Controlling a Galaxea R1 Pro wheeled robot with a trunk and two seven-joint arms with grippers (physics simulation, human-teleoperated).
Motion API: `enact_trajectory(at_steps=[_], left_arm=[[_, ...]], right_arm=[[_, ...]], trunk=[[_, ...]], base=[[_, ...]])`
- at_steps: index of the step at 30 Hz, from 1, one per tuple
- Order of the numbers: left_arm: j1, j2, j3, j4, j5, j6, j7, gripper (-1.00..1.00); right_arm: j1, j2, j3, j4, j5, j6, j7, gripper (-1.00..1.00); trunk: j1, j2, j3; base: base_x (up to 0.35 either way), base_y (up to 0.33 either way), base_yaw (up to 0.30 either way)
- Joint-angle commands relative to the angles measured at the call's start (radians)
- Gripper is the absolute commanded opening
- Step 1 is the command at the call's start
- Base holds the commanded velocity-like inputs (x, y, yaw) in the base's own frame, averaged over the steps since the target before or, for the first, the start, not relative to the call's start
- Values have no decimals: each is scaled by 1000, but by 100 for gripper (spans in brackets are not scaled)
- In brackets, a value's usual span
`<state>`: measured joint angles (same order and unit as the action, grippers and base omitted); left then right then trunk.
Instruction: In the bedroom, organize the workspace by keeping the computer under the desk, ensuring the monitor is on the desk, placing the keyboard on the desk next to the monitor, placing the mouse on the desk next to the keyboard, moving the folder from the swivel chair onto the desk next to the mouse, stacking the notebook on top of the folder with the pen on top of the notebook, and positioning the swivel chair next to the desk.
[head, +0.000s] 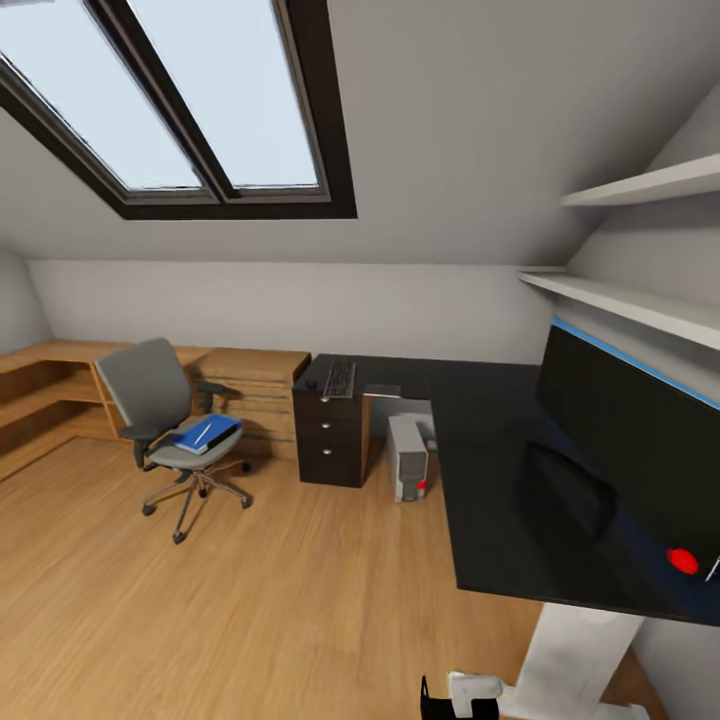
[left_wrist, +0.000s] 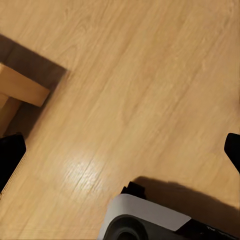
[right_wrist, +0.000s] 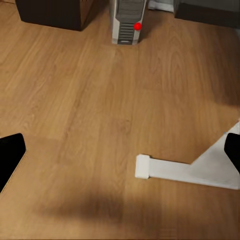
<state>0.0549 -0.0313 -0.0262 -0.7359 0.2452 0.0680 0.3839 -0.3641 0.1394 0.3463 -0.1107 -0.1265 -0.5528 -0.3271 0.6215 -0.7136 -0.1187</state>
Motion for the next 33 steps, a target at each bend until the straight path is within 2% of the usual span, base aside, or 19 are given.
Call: enact_trajectory(at_steps=[1,10,28,33], left_arm=[[0,1,-3,-3,5,6,6,100],[0,-1,-3,-2,5,7,6,100],[0,-1,-4,-2,5,7,4,100],[0,-1,-4,-2,5,7,4,100]], right_arm=[[-1,0,9,1,-10,-4,-3,100],[-1,0,8,3,-10,-4,-3,100],[-1,0,8,3,-10,-4,-3,100],[-1,0,8,3,-10,-4,-2,100]], trunk=[[1,-1,-1],[1,-1,-1],[-68,125,55],[-87,160,71]], base=[[276,219,2],[285,213,0],[296,200,-2],[297,200,-140]])
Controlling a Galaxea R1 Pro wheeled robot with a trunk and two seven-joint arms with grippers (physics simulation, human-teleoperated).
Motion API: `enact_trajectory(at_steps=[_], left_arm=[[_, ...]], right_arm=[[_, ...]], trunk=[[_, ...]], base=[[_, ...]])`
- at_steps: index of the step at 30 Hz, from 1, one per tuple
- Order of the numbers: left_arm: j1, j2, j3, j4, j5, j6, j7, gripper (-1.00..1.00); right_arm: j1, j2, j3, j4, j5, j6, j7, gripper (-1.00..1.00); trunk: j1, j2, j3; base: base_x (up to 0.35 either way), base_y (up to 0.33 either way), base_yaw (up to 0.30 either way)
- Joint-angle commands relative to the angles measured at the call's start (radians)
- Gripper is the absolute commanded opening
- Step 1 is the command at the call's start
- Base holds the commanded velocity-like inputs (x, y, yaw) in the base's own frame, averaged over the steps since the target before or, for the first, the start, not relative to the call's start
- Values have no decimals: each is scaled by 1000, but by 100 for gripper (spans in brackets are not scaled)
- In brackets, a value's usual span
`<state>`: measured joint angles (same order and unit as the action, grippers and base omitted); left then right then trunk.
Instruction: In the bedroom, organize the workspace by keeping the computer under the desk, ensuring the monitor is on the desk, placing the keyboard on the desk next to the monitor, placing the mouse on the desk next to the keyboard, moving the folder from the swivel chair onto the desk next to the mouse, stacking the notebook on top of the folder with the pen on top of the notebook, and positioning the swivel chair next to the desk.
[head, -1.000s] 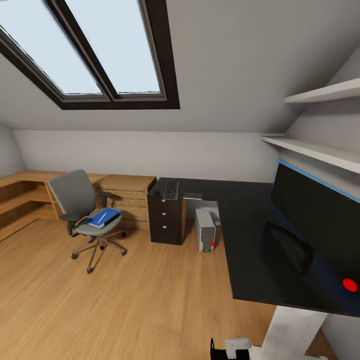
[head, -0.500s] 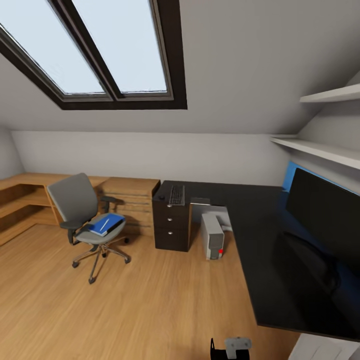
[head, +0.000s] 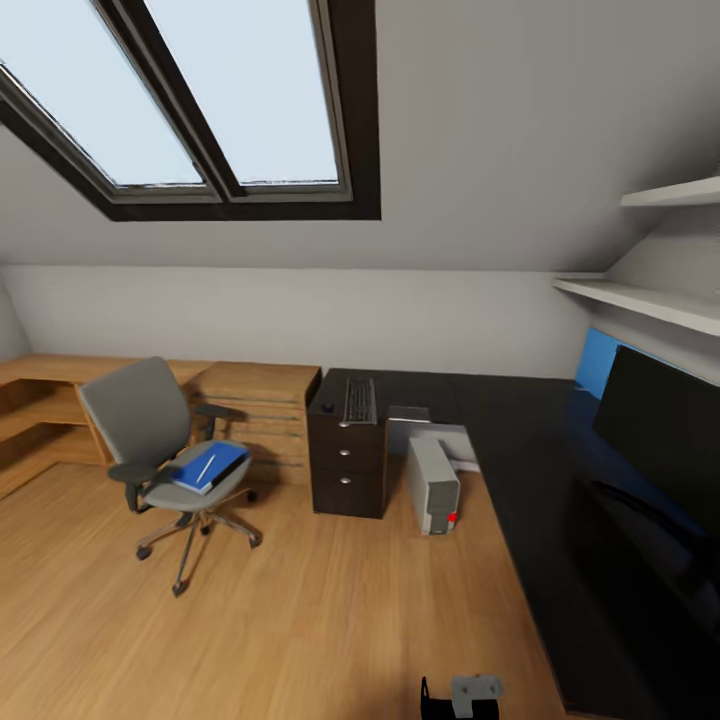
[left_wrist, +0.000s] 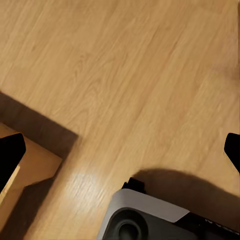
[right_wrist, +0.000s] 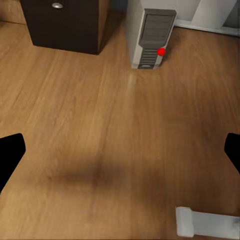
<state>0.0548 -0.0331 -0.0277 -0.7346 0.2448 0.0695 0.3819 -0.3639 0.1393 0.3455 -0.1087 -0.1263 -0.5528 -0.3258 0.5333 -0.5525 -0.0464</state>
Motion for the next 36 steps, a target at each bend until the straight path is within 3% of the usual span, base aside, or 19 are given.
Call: enact_trajectory(at_steps=[1,5,17,36], left_arm=[[0,1,-3,-3,5,6,6,100],[0,0,-4,-3,5,6,6,100],[0,-1,-7,-3,5,4,6,100],[0,-1,-8,-3,5,4,6,100]], right_arm=[[-1,0,9,1,-10,-4,-2,100],[-1,0,9,1,-11,-4,20,100],[-1,0,9,1,-10,-4,25,100],[-1,0,9,1,-10,-4,25,100]], trunk=[[-3,6,2],[-18,34,14],[-18,34,14],[-18,34,14]], base=[[297,200,-230],[297,200,-117],[300,190,-14],[302,181,-233]])
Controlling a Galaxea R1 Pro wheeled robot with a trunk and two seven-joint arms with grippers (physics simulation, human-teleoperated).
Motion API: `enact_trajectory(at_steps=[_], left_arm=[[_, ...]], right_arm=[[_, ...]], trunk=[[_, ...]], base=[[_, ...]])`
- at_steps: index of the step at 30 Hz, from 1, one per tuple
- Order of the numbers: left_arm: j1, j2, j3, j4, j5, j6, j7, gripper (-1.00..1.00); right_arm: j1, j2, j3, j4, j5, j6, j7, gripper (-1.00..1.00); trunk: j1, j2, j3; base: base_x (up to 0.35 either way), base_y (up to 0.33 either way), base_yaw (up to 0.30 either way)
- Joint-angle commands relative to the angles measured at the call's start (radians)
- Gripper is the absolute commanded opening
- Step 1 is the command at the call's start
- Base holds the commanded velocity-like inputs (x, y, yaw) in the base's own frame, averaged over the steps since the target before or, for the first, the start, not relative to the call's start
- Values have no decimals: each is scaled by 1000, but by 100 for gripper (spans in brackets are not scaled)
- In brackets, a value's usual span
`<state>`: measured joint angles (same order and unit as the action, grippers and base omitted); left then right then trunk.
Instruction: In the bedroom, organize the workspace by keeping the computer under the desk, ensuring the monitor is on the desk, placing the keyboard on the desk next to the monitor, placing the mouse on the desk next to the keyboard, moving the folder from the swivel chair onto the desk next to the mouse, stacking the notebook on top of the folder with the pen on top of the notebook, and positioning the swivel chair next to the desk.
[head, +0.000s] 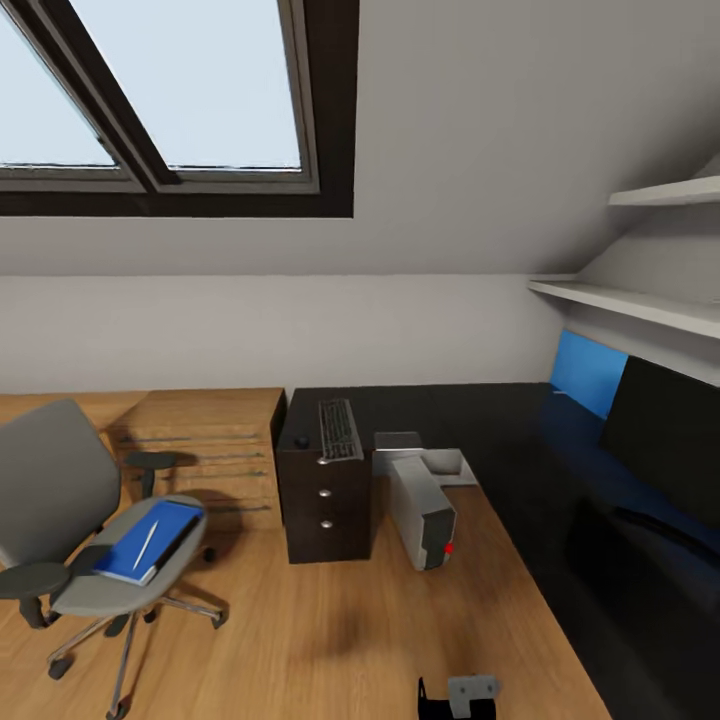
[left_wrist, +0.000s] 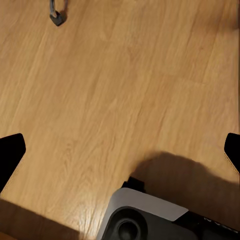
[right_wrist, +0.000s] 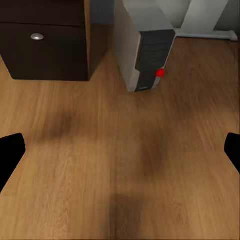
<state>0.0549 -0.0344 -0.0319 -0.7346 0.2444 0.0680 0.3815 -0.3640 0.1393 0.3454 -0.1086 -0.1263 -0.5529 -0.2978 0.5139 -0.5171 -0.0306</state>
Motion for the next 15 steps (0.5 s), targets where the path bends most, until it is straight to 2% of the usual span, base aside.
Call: enact_trajectory(at_steps=[1,6,15], left_arm=[[0,1,-3,-3,6,6,7,100],[0,1,-3,-3,6,6,7,100],[0,1,-5,-4,5,5,7,100]], right_arm=[[-1,0,9,1,-10,-4,-3,100],[-1,-1,8,2,-9,-4,-3,100],[-1,-2,8,2,-9,-4,-3,100]], trunk=[[1,-2,-2],[1,-2,-2],[1,-2,-2]], base=[[313,145,-149],[314,139,-98],[315,137,-16]])
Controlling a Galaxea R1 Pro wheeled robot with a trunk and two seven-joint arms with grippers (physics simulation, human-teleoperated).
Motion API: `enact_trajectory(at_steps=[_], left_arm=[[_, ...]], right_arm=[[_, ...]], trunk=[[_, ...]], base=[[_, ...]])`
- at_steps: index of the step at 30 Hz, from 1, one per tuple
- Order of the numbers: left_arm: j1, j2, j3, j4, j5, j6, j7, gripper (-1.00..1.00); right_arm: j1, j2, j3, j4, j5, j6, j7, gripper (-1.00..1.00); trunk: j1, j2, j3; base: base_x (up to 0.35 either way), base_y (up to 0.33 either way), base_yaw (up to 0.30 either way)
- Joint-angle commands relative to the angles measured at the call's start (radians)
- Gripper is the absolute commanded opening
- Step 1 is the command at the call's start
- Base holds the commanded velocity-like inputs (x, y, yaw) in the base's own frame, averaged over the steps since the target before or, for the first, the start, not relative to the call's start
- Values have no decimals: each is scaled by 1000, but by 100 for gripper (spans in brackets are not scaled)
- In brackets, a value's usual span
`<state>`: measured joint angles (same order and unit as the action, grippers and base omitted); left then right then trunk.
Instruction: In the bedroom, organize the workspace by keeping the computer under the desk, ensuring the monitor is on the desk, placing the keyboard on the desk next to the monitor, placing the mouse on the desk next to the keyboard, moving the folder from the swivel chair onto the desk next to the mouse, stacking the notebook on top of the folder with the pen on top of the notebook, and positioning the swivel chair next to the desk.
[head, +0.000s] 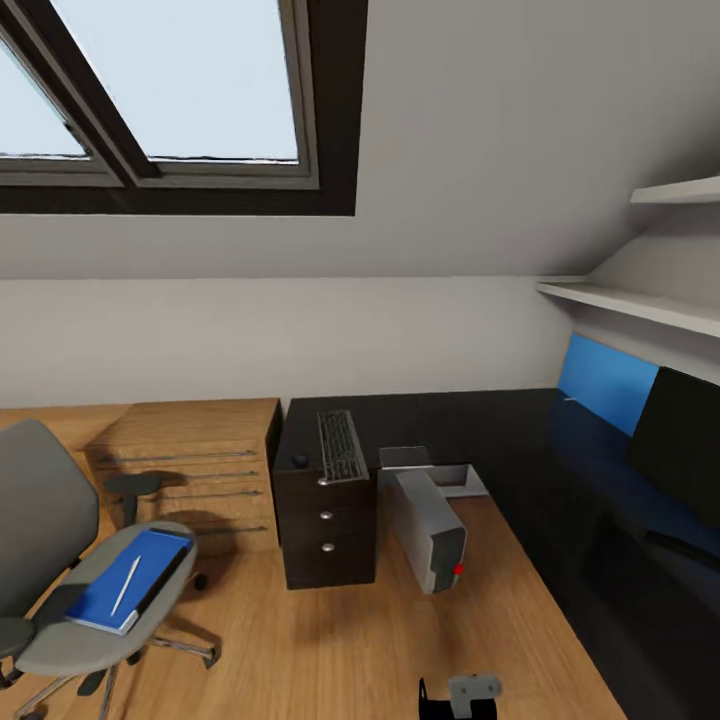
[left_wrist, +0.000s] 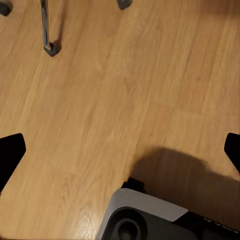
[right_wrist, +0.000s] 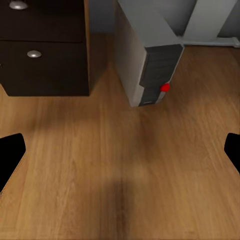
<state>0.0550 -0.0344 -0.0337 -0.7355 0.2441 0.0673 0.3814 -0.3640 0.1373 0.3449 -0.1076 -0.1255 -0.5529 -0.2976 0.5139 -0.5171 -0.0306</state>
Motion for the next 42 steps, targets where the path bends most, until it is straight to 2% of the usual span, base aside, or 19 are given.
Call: enact_trajectory(at_steps=[1,8,9,11,13,15,16,17,18,19,20,22,23,25,26,27,29,33,42], left_arm=[[0,1,-4,-4,6,5,7,100],[0,2,-3,-32,7,4,7,100],[0,2,6,-208,10,14,9,100],[0,3,8,-291,11,20,11,100],[0,3,8,-342,12,44,12,100],[0,2,6,-404,12,96,12,100],[0,1,6,-469,13,170,12,100],[0,1,6,-518,16,226,12,100],[0,1,6,-540,19,250,12,100],[0,1,6,-603,34,306,13,100],[0,1,5,-623,42,319,13,100],[0,1,2,-695,82,366,13,100],[0,0,1,-712,93,381,13,100],[0,-6,0,-783,133,453,15,100],[0,-11,0,-814,145,488,15,100],[0,-23,5,-863,164,546,18,100],[0,-28,3,-860,165,549,19,100],[0,-49,0,-836,163,553,21,100],[1,-56,-3,-831,162,554,35,100]], right_arm=[[-1,1,9,1,-11,-4,-3,100],[-1,-1,10,-8,-10,-10,-3,100],[-2,3,11,-110,-14,17,6,100],[-2,6,9,-251,-31,126,55,100],[-3,14,4,-347,-82,224,95,100],[-3,19,-5,-440,-178,325,132,100],[-3,19,-11,-527,-295,419,164,100],[-5,15,-14,-585,-383,483,179,100],[-6,13,-15,-610,-423,511,184,100],[-8,4,-20,-669,-529,586,195,100],[-9,1,-24,-685,-561,607,197,100],[-12,-11,-67,-742,-690,683,201,100],[-13,-14,-83,-755,-724,701,202,100],[-14,-19,-140,-806,-845,763,209,100],[-14,-21,-156,-829,-885,781,215,100],[-13,-32,-181,-852,-944,804,250,100],[-13,-38,-183,-847,-948,806,258,100],[-13,-79,-185,-830,-954,808,276,100],[-13,-95,-184,-827,-954,808,278,100]], trunk=[[1,-2,-2],[1,-2,-2],[1,-2,-2],[1,-2,-2],[1,-2,-2],[1,-2,-2],[1,-2,-2],[5,-9,-5],[9,-16,-8],[13,-23,-11],[16,-30,-14],[24,-44,-21],[28,-51,-24],[36,-65,-30],[39,-72,-33],[43,-79,-36],[51,-93,-43],[66,-121,-55],[101,-184,-83]], base=[[316,177,0],[315,190,0],[166,119,0],[70,50,0],[31,22,0],[16,12,0],[7,5,0],[5,3,0],[4,3,0],[2,1,0],[2,1,0],[0,0,0],[0,0,0],[0,0,0],[0,0,0],[0,0,0],[0,0,0],[0,0,0],[0,0,0]])
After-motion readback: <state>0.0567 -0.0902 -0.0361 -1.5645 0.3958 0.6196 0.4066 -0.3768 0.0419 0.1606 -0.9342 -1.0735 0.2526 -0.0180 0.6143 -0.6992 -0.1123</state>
